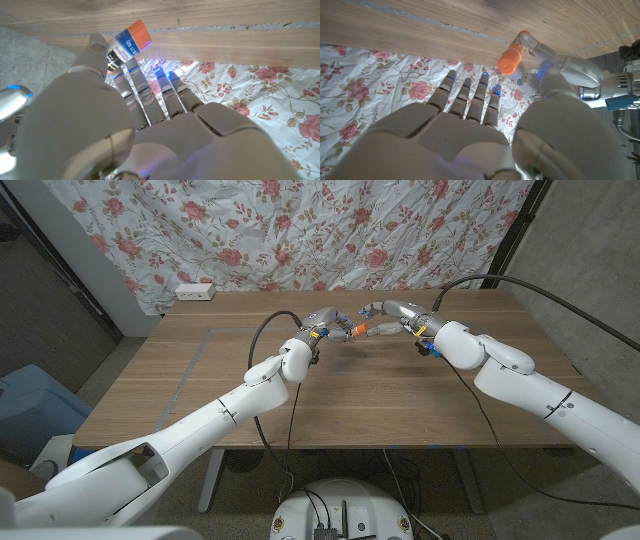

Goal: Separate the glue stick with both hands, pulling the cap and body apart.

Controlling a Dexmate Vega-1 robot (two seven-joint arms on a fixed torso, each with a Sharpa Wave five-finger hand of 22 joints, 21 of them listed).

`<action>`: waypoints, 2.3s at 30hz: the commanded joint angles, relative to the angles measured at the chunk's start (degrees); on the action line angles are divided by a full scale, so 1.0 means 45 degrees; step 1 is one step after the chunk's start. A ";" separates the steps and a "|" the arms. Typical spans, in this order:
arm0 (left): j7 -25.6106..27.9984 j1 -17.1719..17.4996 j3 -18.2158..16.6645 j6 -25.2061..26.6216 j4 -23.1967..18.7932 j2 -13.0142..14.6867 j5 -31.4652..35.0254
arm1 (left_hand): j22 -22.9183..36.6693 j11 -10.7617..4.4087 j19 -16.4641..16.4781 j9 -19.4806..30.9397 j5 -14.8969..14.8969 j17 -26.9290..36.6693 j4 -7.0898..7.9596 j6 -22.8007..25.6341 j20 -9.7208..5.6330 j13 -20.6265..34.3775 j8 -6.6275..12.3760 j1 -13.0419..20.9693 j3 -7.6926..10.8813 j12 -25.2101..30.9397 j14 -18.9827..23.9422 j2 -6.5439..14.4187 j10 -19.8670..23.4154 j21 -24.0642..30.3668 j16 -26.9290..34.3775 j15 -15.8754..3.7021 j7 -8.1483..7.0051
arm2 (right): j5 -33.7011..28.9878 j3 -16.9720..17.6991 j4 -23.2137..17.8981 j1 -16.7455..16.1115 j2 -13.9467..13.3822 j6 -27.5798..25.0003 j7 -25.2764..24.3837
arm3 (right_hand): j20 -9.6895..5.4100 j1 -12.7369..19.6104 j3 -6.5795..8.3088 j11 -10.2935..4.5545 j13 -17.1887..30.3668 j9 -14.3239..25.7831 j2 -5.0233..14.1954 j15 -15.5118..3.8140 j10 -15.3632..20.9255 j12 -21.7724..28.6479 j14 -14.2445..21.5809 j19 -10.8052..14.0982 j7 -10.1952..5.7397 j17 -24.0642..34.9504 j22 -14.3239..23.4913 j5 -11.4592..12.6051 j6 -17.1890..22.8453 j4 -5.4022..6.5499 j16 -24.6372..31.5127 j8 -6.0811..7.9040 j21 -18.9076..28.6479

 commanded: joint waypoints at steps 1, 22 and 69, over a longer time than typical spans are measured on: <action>0.0074 0.0035 -0.0008 -0.0133 0.0008 0.0043 -0.0016 | 0.0021 -0.0716 -0.0053 0.0091 0.0110 0.0062 0.0052 0.0608 0.0008 0.0017 0.0109 0.0349 0.0021 0.0075 0.0055 0.0639 0.0824 -0.0038 0.0002 -0.1837 0.0339 | -0.0161 -0.0192 0.0200 0.0010 0.0348 -0.0257 -0.0384 | -0.0083 0.0363 0.0101 -0.0067 0.0022 0.0038 0.0012 -0.0120 0.0386 0.0095 0.0244 0.0225 -0.0009 0.0025 0.0051 0.0046 0.0392 0.0005 0.0135 0.0193 0.0004; 0.0114 -0.0081 -0.0029 -0.0456 0.0287 -0.0018 -0.0074 | 0.0021 -0.0713 -0.0053 0.0098 0.0113 0.0068 0.0065 0.0741 0.0005 0.0027 0.0163 0.0345 -0.0020 0.0094 0.0075 0.0703 0.0907 -0.0025 0.0014 -0.1845 0.0338 | -0.0498 -0.0396 0.0477 0.0014 0.0824 -0.0746 -0.1284 | -0.0354 0.0986 -0.0239 -0.0706 -0.0101 0.0043 -0.0033 -0.0570 0.2185 0.0281 0.1628 0.0891 -0.0480 -0.0044 0.0049 -0.0284 0.2145 0.0116 0.0660 0.0933 0.0039; 0.0071 -0.0273 0.0029 -0.0763 0.0580 -0.0155 -0.0050 | 0.0020 -0.0714 -0.0067 0.0108 0.0114 0.0071 0.0058 0.0733 0.0014 0.0032 0.0156 0.0346 -0.0121 0.0084 0.0111 0.0745 0.0982 -0.0014 0.0023 -0.1836 0.0308 | -0.0669 -0.0503 0.1253 -0.0136 0.1338 -0.0469 -0.2804 | -0.0842 0.2037 -0.1057 -0.1807 0.0206 0.0163 0.0473 -0.2110 0.5310 0.0623 0.3598 0.1607 -0.0737 0.0346 0.0052 -0.0312 0.5340 0.0271 0.2087 0.2424 -0.0019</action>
